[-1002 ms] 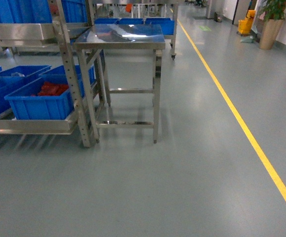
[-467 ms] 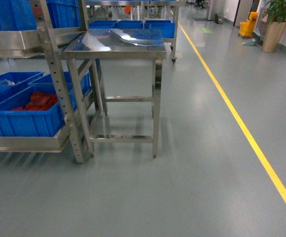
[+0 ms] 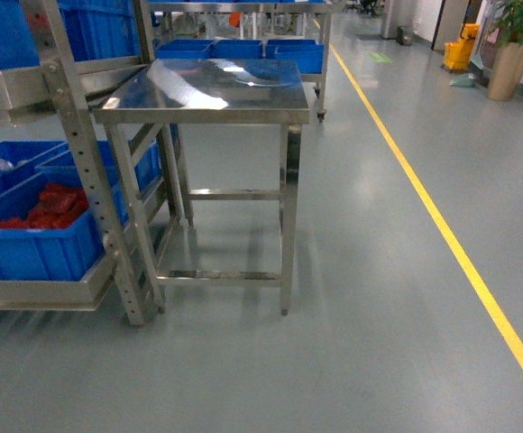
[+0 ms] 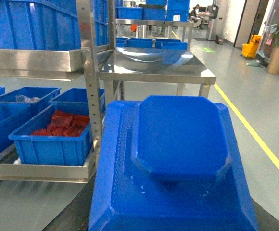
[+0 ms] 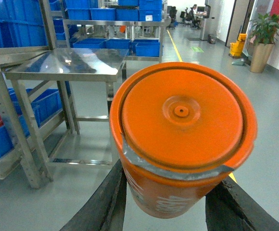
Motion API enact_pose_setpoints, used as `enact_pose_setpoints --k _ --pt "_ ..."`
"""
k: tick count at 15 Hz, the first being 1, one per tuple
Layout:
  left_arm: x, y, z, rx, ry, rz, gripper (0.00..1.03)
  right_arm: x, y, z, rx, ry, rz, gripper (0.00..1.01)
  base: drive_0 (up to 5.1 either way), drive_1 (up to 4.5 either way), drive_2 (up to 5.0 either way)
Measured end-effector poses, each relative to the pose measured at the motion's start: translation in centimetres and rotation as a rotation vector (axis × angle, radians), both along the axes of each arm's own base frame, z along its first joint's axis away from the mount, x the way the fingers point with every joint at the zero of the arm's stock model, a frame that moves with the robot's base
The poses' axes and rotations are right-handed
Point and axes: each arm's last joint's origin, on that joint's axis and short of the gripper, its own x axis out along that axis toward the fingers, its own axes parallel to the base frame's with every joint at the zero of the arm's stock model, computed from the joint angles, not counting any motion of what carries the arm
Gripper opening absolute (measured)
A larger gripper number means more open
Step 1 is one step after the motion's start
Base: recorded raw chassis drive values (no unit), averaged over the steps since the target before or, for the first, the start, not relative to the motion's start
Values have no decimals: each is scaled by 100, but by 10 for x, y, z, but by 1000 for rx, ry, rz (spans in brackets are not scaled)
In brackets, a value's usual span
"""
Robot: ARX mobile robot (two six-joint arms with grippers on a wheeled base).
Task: Sort blue parts and orange caps into right shelf containers
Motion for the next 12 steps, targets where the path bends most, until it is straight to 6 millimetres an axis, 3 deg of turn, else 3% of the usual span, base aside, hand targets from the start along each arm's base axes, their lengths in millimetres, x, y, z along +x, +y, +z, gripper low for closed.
enact_pose_setpoints --k 12 --pt "0 0 0 0 0 -2 43 0 0 0 0 1 0 40 4 420 -412"
